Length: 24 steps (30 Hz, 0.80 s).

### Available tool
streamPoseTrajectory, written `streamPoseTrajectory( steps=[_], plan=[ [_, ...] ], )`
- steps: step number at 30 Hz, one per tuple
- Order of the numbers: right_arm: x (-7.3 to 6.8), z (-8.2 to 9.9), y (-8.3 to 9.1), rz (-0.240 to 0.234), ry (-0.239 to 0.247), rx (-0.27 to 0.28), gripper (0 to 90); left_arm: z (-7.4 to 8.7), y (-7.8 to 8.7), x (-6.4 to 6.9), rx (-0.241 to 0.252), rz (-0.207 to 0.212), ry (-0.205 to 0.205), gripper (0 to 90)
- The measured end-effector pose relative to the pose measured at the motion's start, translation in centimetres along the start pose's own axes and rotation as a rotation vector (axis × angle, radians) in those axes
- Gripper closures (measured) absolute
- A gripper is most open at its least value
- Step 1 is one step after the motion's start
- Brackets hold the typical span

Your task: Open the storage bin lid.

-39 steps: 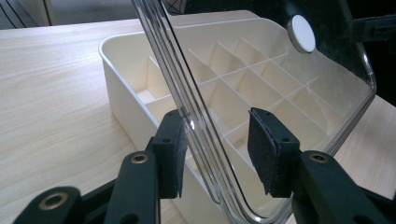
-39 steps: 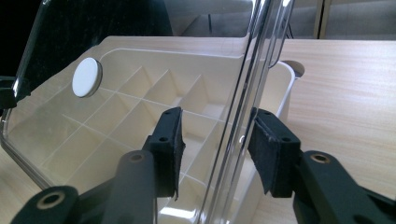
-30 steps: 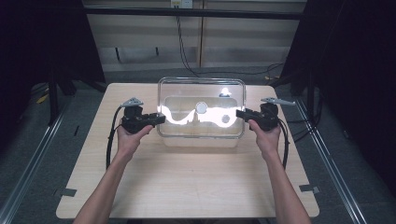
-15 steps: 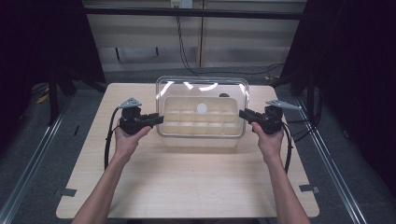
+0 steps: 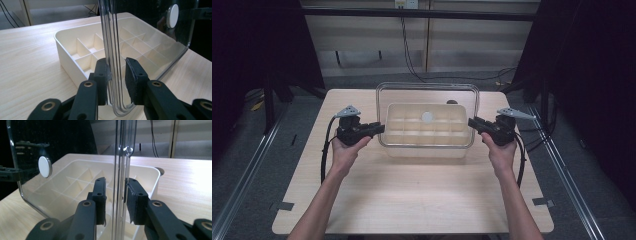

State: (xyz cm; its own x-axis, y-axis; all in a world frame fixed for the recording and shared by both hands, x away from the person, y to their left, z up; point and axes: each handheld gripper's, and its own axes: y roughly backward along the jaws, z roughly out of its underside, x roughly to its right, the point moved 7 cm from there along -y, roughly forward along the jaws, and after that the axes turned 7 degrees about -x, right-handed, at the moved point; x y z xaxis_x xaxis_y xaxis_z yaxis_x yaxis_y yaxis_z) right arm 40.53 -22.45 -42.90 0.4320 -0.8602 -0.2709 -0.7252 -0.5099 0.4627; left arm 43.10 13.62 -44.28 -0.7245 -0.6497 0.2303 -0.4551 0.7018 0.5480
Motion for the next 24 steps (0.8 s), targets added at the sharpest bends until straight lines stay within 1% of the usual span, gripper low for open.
streamPoseTrajectory(
  steps=[2, 4, 7, 8, 9, 10, 12, 14, 16, 22, 24],
  plan=[
    [-0.3, -0.3, 0.3, -0.004, -0.004, 0.015, 71.0, -0.1, 0.5, 0.2, 0.005, -0.009, -0.011, 73.0],
    [-0.6, -0.5, 0.5, -0.007, 0.005, 0.025, 71.1, -0.2, 0.8, 0.3, 0.013, -0.006, -0.011, 73.2],
    [-0.9, -0.6, 0.8, -0.008, 0.016, 0.028, 71.4, -0.2, 1.0, 0.4, 0.013, -0.006, -0.014, 73.2],
    [-1.0, -0.6, 0.9, -0.009, 0.013, 0.029, 71.5, -0.2, 1.0, 0.4, 0.011, -0.013, -0.016, 73.1],
    [-1.0, -0.6, 1.0, -0.008, 0.013, 0.032, 71.5, -0.2, 1.0, 0.5, 0.009, -0.009, -0.019, 73.1],
    [-1.0, -0.6, 1.0, -0.007, 0.015, 0.031, 71.5, -0.2, 1.0, 0.6, 0.011, -0.010, -0.019, 73.1],
    [-0.9, -0.6, 1.1, -0.006, 0.004, 0.023, 71.4, -0.2, 0.9, 0.7, 0.008, -0.009, -0.030, 73.0],
    [-0.9, -0.6, 1.2, 0.003, -0.007, 0.008, 71.0, -0.2, 0.9, 1.0, 0.003, -0.011, -0.032, 72.9],
    [-0.9, -0.5, 1.4, 0.012, 0.004, 0.011, 70.9, -0.1, 0.9, 1.1, -0.004, -0.017, -0.037, 72.9],
    [-1.2, -0.7, 2.0, 0.004, 0.004, 0.027, 71.2, -0.2, 1.2, 1.4, -0.004, -0.004, -0.041, 72.8],
    [-1.3, -0.8, 2.2, 0.000, 0.007, 0.031, 70.9, -0.3, 1.4, 1.6, 0.003, 0.001, -0.043, 72.9]
  ],
)
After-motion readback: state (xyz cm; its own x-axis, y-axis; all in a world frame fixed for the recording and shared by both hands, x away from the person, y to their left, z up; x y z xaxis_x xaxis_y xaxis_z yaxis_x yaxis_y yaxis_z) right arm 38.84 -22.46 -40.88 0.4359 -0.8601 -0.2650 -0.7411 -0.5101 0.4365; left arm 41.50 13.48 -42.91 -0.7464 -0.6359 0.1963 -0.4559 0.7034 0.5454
